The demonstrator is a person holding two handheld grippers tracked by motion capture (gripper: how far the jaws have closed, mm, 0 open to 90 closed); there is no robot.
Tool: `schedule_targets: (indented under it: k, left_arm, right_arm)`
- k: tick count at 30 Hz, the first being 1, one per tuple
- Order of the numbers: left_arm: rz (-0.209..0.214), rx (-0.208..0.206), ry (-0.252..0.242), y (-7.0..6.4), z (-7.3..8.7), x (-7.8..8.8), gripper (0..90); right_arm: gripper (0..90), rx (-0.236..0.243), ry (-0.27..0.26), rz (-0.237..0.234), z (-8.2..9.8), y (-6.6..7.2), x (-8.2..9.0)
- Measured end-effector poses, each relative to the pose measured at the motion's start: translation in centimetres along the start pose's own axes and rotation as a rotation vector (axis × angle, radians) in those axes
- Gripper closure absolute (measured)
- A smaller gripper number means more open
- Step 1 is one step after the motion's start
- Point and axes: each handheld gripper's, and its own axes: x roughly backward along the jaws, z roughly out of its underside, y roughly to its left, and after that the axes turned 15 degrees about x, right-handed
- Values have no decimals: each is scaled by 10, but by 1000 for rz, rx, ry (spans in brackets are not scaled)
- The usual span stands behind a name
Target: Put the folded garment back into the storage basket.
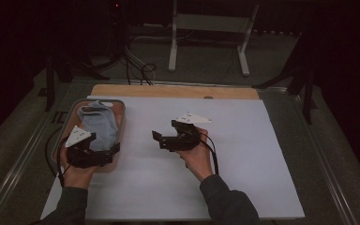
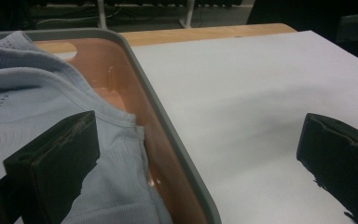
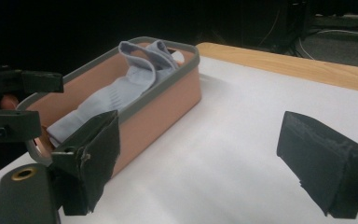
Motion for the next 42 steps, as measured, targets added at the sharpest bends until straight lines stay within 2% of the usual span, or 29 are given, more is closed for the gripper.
schedule_targets:
  k: [10,16,28,31,34,37,42]
  left_arm:
    - [0,8,-15,4,6,3,5]
    - [0,9,-23,4,7,4,5]
    - [19,16,-40,4,8,8,6]
    - [26,18,-44,4,9,8,6]
    - [31,16,-47,4,10,8,6]
    - [43,20,-50,4,10,9,6]
    - [49,19,-54,4,12,9,6]
  right_arm:
    - [129,8,-18,29,12,-14,26]
    - [126,29,-19,43,18,-19,38]
    - [126,37,-45,82,32,-29,70]
    - [126,54,-34,108,40,-33,79]
    - [126,51,-42,115,44,-35,85]
    - [126,46,-50,133,55,-40,101]
    - [126,48,-56,157,69,-46,118]
